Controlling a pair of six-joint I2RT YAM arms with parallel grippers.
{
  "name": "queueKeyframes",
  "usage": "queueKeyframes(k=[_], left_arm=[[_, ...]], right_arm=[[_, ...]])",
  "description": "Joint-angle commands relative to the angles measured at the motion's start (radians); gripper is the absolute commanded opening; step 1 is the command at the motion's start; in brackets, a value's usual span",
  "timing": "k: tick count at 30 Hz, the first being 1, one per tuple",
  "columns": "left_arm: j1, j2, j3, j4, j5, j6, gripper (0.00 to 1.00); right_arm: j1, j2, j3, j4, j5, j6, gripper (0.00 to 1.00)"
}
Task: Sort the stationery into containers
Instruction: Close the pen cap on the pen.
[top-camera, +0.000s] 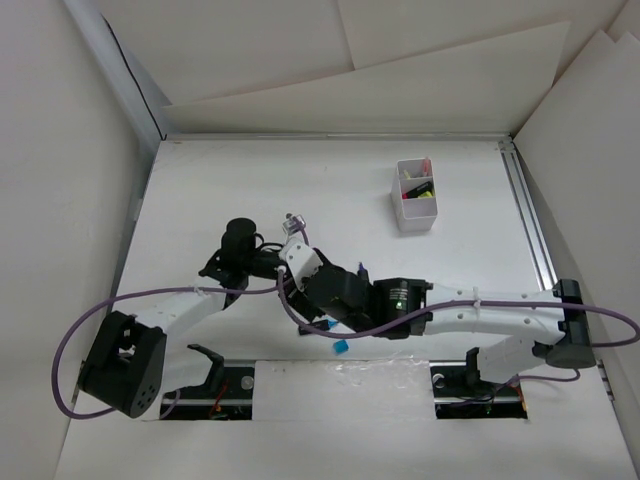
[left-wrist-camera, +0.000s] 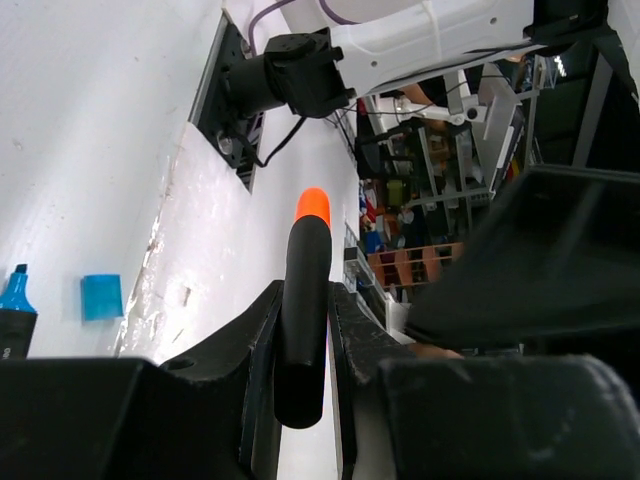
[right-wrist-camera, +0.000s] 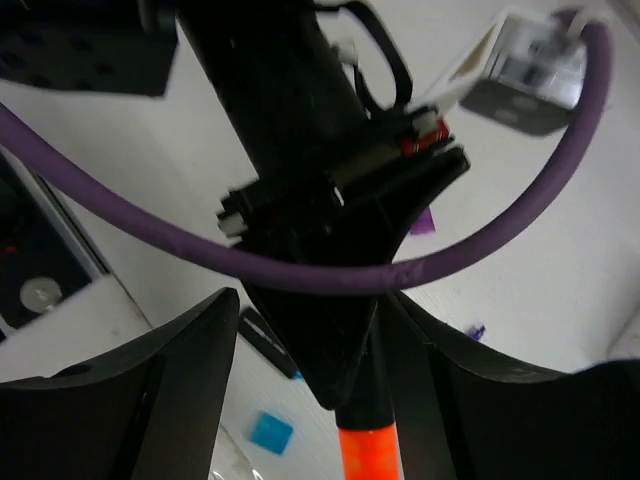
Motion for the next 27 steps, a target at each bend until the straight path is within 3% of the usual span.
queueKeyframes(k=[1,7,14,15,22,27], left_arm=[[-0.011,-0.004,-0.004,0.079,0.031,-0.041,0.01],[-0.011,-0.004,-0.022,0.191,0.011,-0.124,0.00],[0.010,0.016,-0.022,0.228,-0.048,-0.135,0.00],[0.010,0.025,-0.022,0.228,-0.062,-0.135,0.00],[0.037,0.034,-0.107,0.639,-0.235,-0.391,0.00],[0.037,0.086,-0.162,1.005,-0.317,-0.544,0.00]], right_arm=[[0.003,-0.067,0.047,0.250,0.021,0.044,0.65],[0.003,-0.121,0.013,0.152,0.050,0.107,0.71],[0.003,-0.324,-0.127,0.144,0.021,0.178,0.73],[0.003,-0.378,-0.146,0.156,0.021,0.205,0.77],[-0.009,-0.472,-0.238,0.230,0.171,0.403,0.96],[-0.086,-0.418,-0.197,0.191,0.219,0.558,1.00]])
